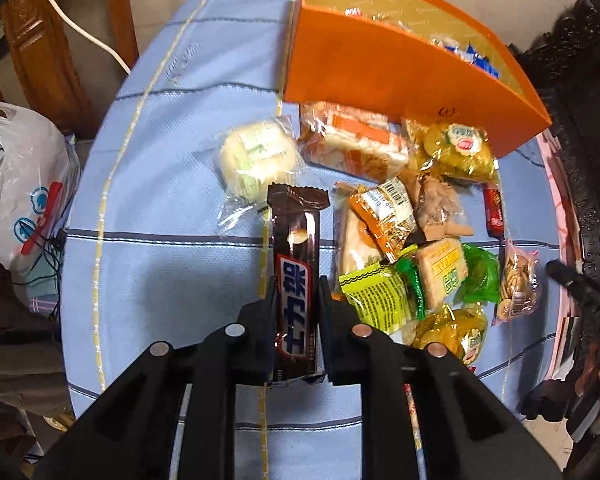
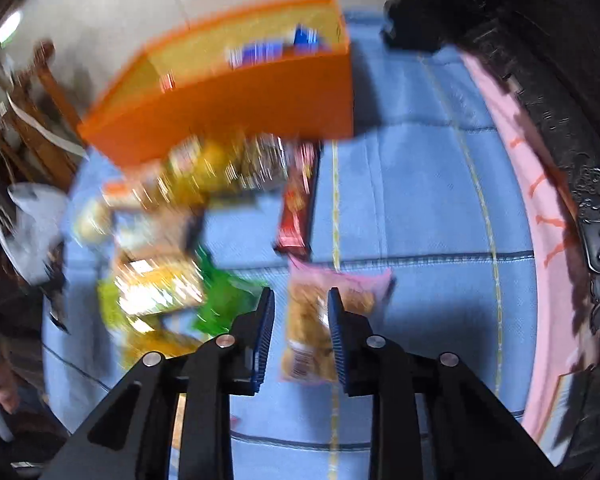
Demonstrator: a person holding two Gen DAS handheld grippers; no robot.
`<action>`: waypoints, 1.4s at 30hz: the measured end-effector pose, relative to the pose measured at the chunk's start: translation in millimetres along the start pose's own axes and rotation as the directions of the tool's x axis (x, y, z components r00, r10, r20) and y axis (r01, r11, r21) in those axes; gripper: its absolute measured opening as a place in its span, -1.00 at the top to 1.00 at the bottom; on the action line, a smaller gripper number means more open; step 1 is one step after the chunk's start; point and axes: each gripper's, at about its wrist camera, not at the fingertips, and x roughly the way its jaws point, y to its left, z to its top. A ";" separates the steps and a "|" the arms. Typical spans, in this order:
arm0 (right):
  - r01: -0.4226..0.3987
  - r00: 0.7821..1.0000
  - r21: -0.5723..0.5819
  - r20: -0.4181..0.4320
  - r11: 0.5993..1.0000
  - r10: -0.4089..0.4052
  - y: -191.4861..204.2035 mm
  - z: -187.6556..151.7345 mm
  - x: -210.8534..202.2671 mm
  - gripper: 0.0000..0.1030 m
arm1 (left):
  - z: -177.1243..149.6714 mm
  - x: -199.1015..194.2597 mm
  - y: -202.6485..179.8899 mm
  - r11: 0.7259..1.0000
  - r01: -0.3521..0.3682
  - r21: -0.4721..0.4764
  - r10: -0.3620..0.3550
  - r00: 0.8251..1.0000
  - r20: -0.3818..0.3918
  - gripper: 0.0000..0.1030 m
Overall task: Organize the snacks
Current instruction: 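Grasp dark chocolate bar with left tool while right tool grasps pink cookie bag, then drop the chocolate bar and pink cookie bag into the orange box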
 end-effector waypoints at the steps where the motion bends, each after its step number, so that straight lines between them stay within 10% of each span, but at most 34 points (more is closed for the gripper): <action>1: 0.020 1.000 0.017 -0.009 1.000 -0.019 -3.5 -1.7 4.7 0.20 | -2.9 3.0 2.8 1.000 0.006 -0.005 -0.006 1.000 -0.009 0.67; 6: 0.058 0.998 0.080 -0.043 0.995 -0.054 -14.8 -9.4 23.0 -0.56 | -2.9 20.7 5.4 1.000 0.011 -0.013 -0.011 0.998 -0.057 0.67; 12: 0.172 0.982 -0.048 -0.072 0.984 -0.175 14.0 -8.8 59.4 -0.68 | -0.2 28.9 1.1 1.000 0.018 -0.010 -0.018 0.997 -0.076 0.67; 14: 0.230 0.972 -0.104 -0.033 0.968 -0.234 25.0 -9.2 64.9 -0.67 | -0.4 29.7 -1.4 1.000 0.019 -0.001 -0.020 0.996 -0.082 0.67; 16: 0.191 0.979 -0.129 -0.044 0.973 -0.198 30.4 -6.4 62.0 0.21 | -0.9 28.5 -2.4 1.000 0.020 0.002 -0.020 0.997 -0.078 0.67; 17: 0.177 0.982 -0.149 -0.046 0.973 -0.185 33.2 -5.4 56.6 0.31 | -1.3 26.7 -2.3 1.000 0.021 0.006 -0.021 0.997 -0.072 0.67; 30: -0.075 0.981 -0.042 0.175 0.996 0.081 19.1 42.9 -35.2 0.32 | 34.9 -31.6 -21.1 0.992 0.099 0.074 -0.104 0.992 0.068 0.67; 37: -0.106 0.928 -0.076 0.351 0.991 0.127 38.4 136.0 -65.4 0.32 | 125.3 -68.4 -56.8 0.980 0.154 0.124 -0.178 0.962 0.209 0.67; 42: -0.148 0.931 -0.039 0.332 0.988 0.153 49.9 193.5 -30.6 0.31 | 199.3 -39.9 -76.9 0.988 0.101 0.121 -0.125 0.968 0.219 0.67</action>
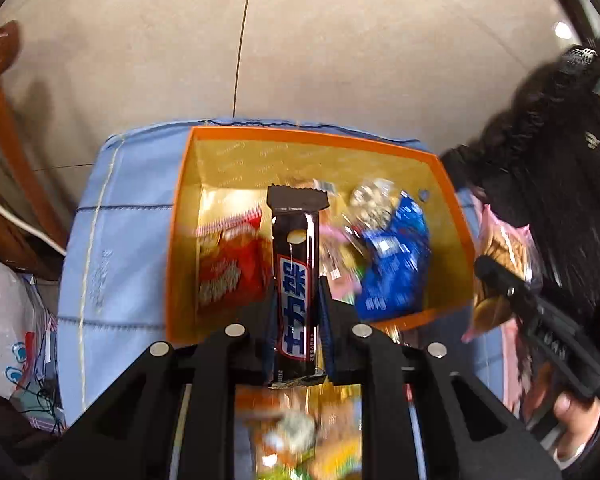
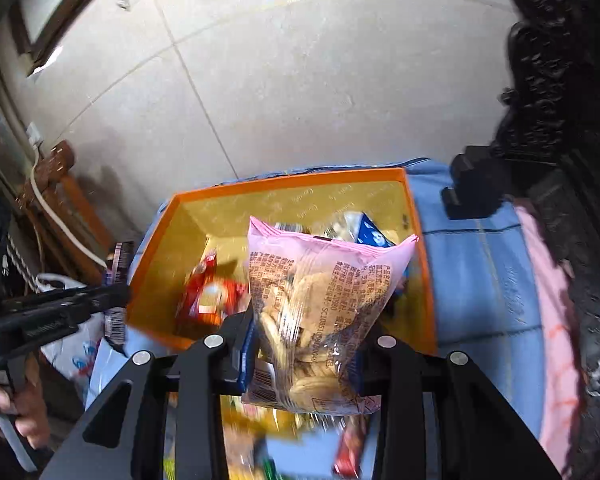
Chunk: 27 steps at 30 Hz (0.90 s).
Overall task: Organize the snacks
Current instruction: 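Drop the chocolate bar and pink cookie bag into the orange box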
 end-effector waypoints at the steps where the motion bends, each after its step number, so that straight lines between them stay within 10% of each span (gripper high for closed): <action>1: -0.002 1.000 0.008 -0.008 1.000 0.002 -0.7 2.2 9.7 0.31 | 6.0 9.7 -1.0 1.000 -0.005 0.002 0.005 1.000 -0.011 0.67; 9: 0.062 0.994 0.015 -0.095 0.998 -0.060 -0.4 -5.5 81.5 0.26 | 10.1 88.9 -1.5 0.999 -0.028 -0.022 0.025 0.992 -0.127 0.56; 14: 0.088 0.996 0.074 0.012 0.993 -0.089 -10.8 -12.8 54.8 -0.45 | 4.9 81.4 2.7 0.988 -0.145 -0.046 0.139 0.984 -0.113 -0.83; 20: 0.109 0.987 0.075 0.106 0.991 -0.117 -24.6 -38.3 -15.7 -0.74 | -13.6 30.0 17.0 0.990 -0.138 -0.037 0.137 0.989 -0.048 -0.84; 27: 0.159 0.987 0.070 -0.014 0.985 -0.159 -48.6 -113.6 -51.2 -0.92 | -96.9 -5.5 56.3 0.982 -0.177 -0.059 0.171 0.981 -0.094 -0.84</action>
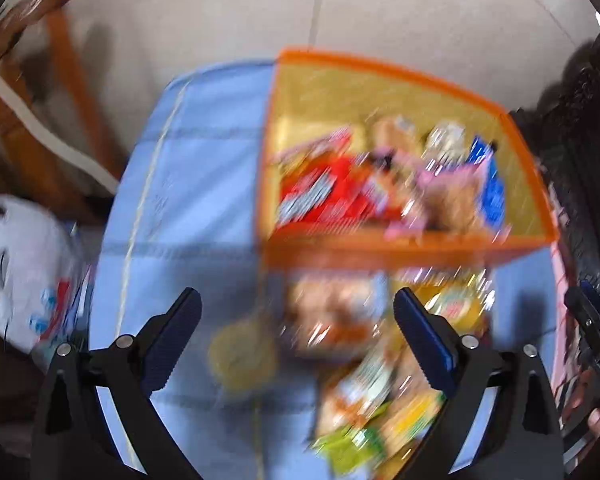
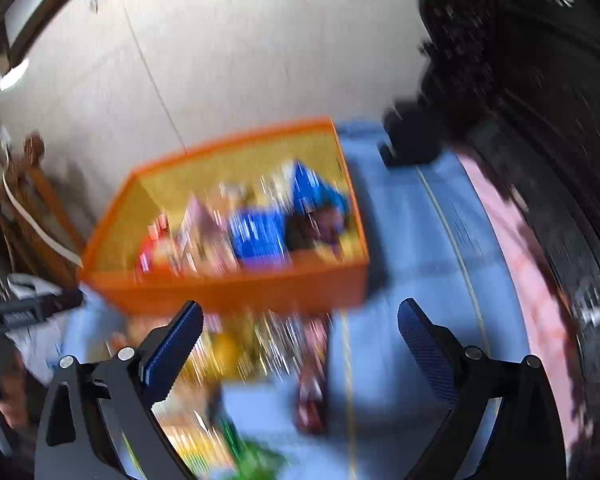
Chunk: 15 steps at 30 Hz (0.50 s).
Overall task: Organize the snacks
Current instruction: 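Drop the chocolate bar and pink cookie bag into the orange box, then grasp yellow-green wafer bag with left tool while right tool grasps yellow bread bag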
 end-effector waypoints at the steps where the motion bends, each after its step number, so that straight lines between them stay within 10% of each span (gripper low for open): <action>1: 0.002 0.999 0.023 -0.044 1.000 -0.001 -8.0 -16.2 0.8 -0.92 | -14.3 1.5 11.7 1.000 -0.010 -0.023 0.010 1.000 -0.020 -0.84; 15: -0.050 0.958 0.005 -0.283 0.999 0.049 21.4 -106.1 4.5 -0.92 | -96.0 11.7 54.5 0.993 -0.056 -0.102 0.039 0.987 -0.158 -0.84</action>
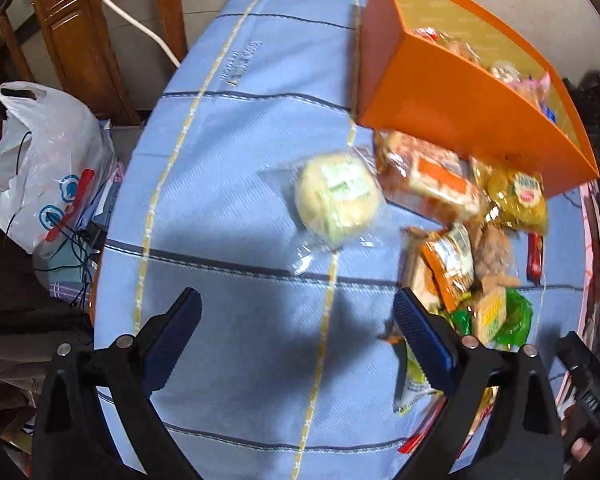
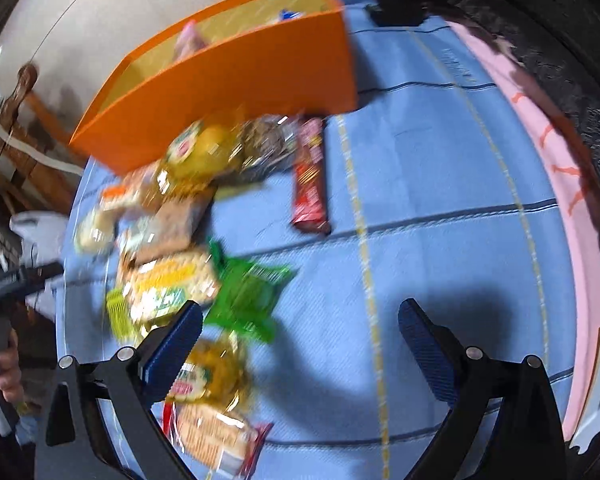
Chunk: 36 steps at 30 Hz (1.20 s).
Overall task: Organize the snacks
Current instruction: 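Grasp yellow-green wafer bag with left tool while right tool grasps yellow bread bag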
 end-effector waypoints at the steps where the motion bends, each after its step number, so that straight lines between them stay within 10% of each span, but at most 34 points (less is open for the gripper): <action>1: -0.002 1.000 -0.027 -0.014 1.000 0.002 8.2 -5.2 3.1 -0.92 | -2.5 0.9 -3.5 1.000 -0.004 0.015 0.004 1.000 -0.007 -0.84; 15: -0.048 0.995 -0.344 -0.093 0.938 0.017 100.8 -35.7 52.9 -0.91 | -22.4 5.2 -10.2 0.998 -0.006 0.068 0.009 0.999 -0.041 -0.84; 18: -0.083 0.992 -0.390 -0.119 0.917 0.039 109.0 -40.4 62.4 -0.41 | -25.1 7.2 -9.6 0.998 -0.008 0.067 0.011 0.999 -0.053 -0.84; 19: -0.149 0.982 -0.365 -0.160 0.919 0.095 108.3 -37.7 58.7 0.12 | -25.4 7.7 -9.5 0.998 -0.006 0.068 0.010 0.998 -0.056 -0.84; 21: -0.159 0.981 -0.325 -0.160 0.932 0.111 101.8 -32.6 50.4 0.27 | -28.7 9.0 -12.5 0.997 0.005 0.072 0.000 0.998 -0.061 -0.84; 36: -0.161 0.984 -0.128 -0.102 0.979 0.149 8.6 -15.4 9.2 0.28 | -56.4 34.1 -79.4 0.982 0.090 0.167 -0.060 0.982 -0.181 -0.84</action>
